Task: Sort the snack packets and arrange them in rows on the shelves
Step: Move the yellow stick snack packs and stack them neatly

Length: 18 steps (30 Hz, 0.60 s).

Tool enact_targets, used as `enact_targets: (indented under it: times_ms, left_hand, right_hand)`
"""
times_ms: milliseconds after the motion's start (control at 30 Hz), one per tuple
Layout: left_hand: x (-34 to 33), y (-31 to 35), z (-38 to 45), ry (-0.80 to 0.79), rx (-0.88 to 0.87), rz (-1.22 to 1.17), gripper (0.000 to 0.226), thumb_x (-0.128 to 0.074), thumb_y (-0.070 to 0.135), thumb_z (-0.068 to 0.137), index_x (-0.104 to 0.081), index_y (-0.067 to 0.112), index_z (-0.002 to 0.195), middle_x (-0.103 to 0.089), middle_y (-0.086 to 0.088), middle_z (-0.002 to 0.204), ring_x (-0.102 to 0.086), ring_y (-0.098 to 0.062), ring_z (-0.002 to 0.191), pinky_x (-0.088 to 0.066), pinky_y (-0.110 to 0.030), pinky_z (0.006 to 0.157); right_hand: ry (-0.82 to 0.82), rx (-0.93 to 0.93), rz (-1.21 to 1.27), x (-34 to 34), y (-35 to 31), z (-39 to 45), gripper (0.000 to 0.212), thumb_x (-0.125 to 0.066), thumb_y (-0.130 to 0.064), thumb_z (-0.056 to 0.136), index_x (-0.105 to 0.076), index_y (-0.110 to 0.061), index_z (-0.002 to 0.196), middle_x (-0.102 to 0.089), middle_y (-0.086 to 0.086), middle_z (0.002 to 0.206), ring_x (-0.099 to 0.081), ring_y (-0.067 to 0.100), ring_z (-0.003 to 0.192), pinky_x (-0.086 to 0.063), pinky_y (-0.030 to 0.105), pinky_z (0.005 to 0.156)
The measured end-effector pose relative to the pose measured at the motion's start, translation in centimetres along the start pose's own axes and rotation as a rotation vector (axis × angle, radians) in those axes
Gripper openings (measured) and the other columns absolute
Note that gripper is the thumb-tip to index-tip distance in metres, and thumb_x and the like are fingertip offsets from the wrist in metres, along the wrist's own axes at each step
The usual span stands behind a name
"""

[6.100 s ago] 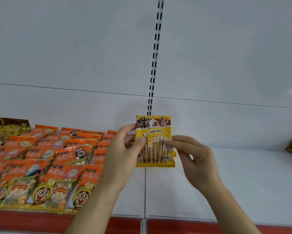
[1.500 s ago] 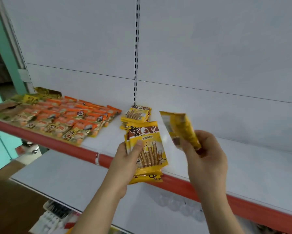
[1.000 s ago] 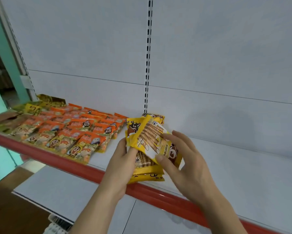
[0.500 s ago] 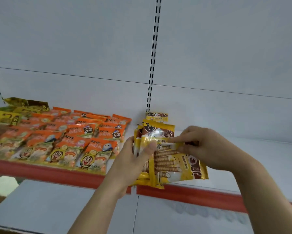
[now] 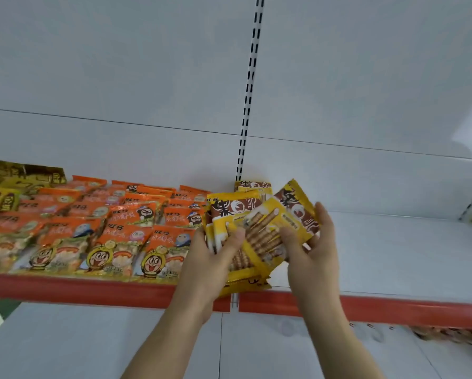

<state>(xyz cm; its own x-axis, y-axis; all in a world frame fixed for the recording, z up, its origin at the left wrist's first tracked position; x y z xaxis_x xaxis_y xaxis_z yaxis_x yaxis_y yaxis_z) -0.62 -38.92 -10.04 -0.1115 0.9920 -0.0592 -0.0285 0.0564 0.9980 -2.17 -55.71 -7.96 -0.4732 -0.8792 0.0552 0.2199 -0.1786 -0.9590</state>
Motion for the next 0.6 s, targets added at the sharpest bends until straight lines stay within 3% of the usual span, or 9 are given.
enact_targets:
  times_ms: [100, 200, 267, 333, 400, 500, 600]
  left_hand:
    - [1.8, 0.0, 0.1, 0.068, 0.006, -0.052, 0.032, -0.073, 0.049, 0.089, -0.065, 0.037, 0.117, -0.076, 0.022, 0.104, -0.069, -0.005, 0.105, -0.053, -0.033, 0.085]
    - [3.7, 0.7, 0.4, 0.159, -0.010, -0.111, 0.032, -0.074, 0.045, 0.090, -0.066, 0.036, 0.119, -0.077, 0.016, 0.109, -0.072, -0.011, 0.107, -0.056, -0.048, 0.095]
    - [4.1, 1.3, 0.5, 0.163, -0.035, -0.109, 0.034, -0.074, 0.043, 0.091, -0.066, 0.034, 0.122, -0.077, 0.018, 0.109, -0.072, -0.006, 0.105, -0.056, -0.041, 0.093]
    - [4.0, 1.5, 0.3, 0.132, -0.035, -0.079, 0.033, -0.074, 0.045, 0.089, -0.067, 0.035, 0.120, -0.077, 0.021, 0.106, -0.070, -0.001, 0.102, -0.053, -0.031, 0.084]
    - [3.6, 1.2, 0.2, 0.101, -0.017, -0.047, 0.034, -0.075, 0.049, 0.085, -0.068, 0.035, 0.116, -0.077, 0.020, 0.104, -0.069, -0.002, 0.102, -0.049, -0.029, 0.080]
    - [3.1, 0.9, 0.1, 0.097, -0.003, -0.032, 0.038, -0.074, 0.051, 0.083, -0.069, 0.032, 0.116, -0.077, 0.019, 0.103, -0.070, -0.003, 0.100, -0.049, -0.029, 0.078]
    - [2.5, 0.6, 0.3, 0.090, 0.013, -0.025, 0.045, -0.074, 0.055, 0.080, -0.068, 0.032, 0.117, -0.077, 0.018, 0.106, -0.070, -0.004, 0.101, -0.050, -0.030, 0.078]
  right_hand:
    - [0.027, -0.039, -0.072, 1.8, -0.4, 2.4, 0.069, -0.059, -0.024, 0.101, -0.018, -0.038, 0.154, -0.064, -0.013, 0.108, -0.069, 0.004, 0.080, -0.053, 0.022, 0.058]
    - [-0.123, -0.058, -0.236, 2.1, 0.7, 3.6, 0.053, -0.065, -0.026, 0.097, -0.038, -0.041, 0.139, -0.066, -0.007, 0.106, -0.070, 0.007, 0.078, -0.057, 0.030, 0.060]
    - [-0.281, 0.005, -0.399, 1.2, 2.3, 3.6, 0.032, -0.067, -0.028, 0.094, -0.055, -0.046, 0.118, -0.071, -0.009, 0.098, -0.068, 0.006, 0.068, -0.057, 0.030, 0.065]
    - [-0.378, 0.064, -0.529, 0.2, 3.4, 3.4, 0.023, -0.065, -0.031, 0.095, -0.067, -0.045, 0.114, -0.069, -0.013, 0.089, -0.059, 0.002, 0.058, -0.045, 0.016, 0.057]
    - [-0.421, 0.152, -0.647, -0.6, 3.7, 3.6, 0.026, -0.060, -0.033, 0.098, -0.070, -0.036, 0.122, -0.065, -0.010, 0.099, -0.059, 0.001, 0.073, -0.041, 0.011, 0.066]
    - [-0.517, 0.202, -0.818, -1.4, 4.2, 3.6, 0.035, -0.050, -0.042, 0.102, -0.061, -0.036, 0.135, -0.058, -0.002, 0.116, -0.057, 0.022, 0.110, -0.046, 0.029, 0.091]
    - [-0.585, 0.207, -1.116, -1.7, 4.2, 3.2, 0.043, -0.035, -0.054, 0.102, -0.046, -0.047, 0.143, -0.048, 0.004, 0.137, -0.040, 0.030, 0.127, -0.039, 0.041, 0.105]
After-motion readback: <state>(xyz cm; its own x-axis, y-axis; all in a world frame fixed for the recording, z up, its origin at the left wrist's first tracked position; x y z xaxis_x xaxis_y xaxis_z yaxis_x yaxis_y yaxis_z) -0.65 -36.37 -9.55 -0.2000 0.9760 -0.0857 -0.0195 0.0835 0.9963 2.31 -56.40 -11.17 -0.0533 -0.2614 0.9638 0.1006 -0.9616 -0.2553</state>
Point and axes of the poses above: each hand's wrist, its own z-axis towards the middle knuckle, its own x-axis out of the back of the hand, y = z × x, the point moved 3 cm from there along z, towards the middle knuckle
